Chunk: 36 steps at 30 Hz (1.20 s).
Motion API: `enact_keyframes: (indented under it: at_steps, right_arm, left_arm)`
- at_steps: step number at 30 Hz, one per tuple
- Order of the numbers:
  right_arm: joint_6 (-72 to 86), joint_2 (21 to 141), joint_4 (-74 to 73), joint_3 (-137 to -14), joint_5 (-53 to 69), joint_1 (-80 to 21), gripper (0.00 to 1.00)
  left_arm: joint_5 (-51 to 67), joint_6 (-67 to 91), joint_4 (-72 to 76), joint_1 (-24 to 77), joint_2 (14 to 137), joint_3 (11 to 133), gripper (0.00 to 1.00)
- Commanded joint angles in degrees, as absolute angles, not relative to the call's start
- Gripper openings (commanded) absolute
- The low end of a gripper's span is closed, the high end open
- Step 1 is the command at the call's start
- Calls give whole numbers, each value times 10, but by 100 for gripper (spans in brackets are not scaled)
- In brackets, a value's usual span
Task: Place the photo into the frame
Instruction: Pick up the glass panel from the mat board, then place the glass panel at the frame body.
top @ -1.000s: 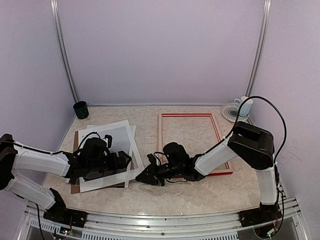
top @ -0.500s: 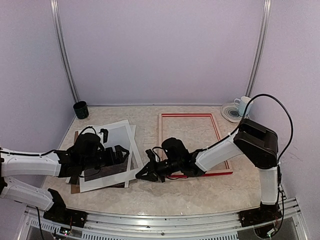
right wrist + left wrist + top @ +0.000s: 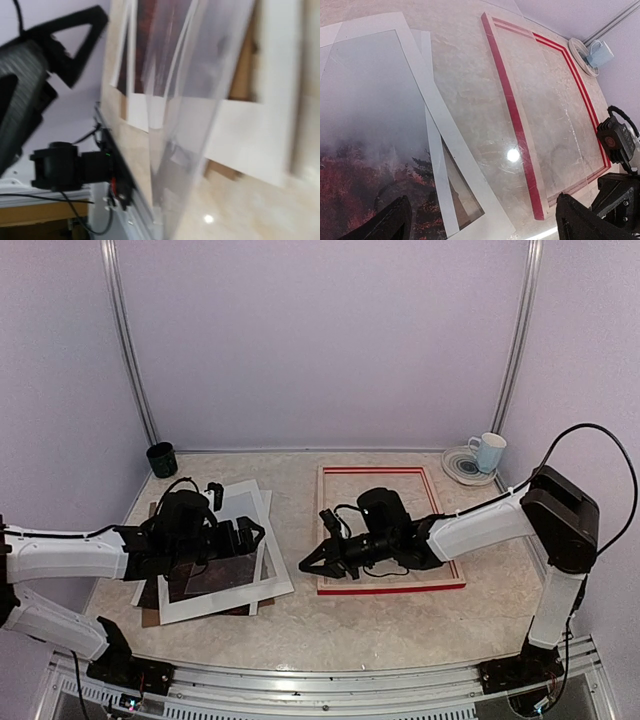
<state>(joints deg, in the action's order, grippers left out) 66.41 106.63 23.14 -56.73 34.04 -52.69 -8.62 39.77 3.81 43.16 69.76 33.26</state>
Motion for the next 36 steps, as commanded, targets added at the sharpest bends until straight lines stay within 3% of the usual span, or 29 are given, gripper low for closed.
enact_keyframes:
  at_steps: [1, 13, 31, 36]
  right_arm:
    - [613, 1030, 191, -537, 374, -500, 0]
    - [504, 968, 73, -495, 425, -396, 0]
    - [386, 995, -19, -465, 480, -305, 0]
    - [373, 1006, -28, -467, 469, -293, 12]
  left_arm:
    - [-80, 378, 43, 426, 730, 357, 99]
    - [-46, 362, 60, 413, 826, 418, 99]
    - [-19, 367, 76, 406, 936, 502, 99]
    - [-8, 368, 76, 406, 967, 522, 99]
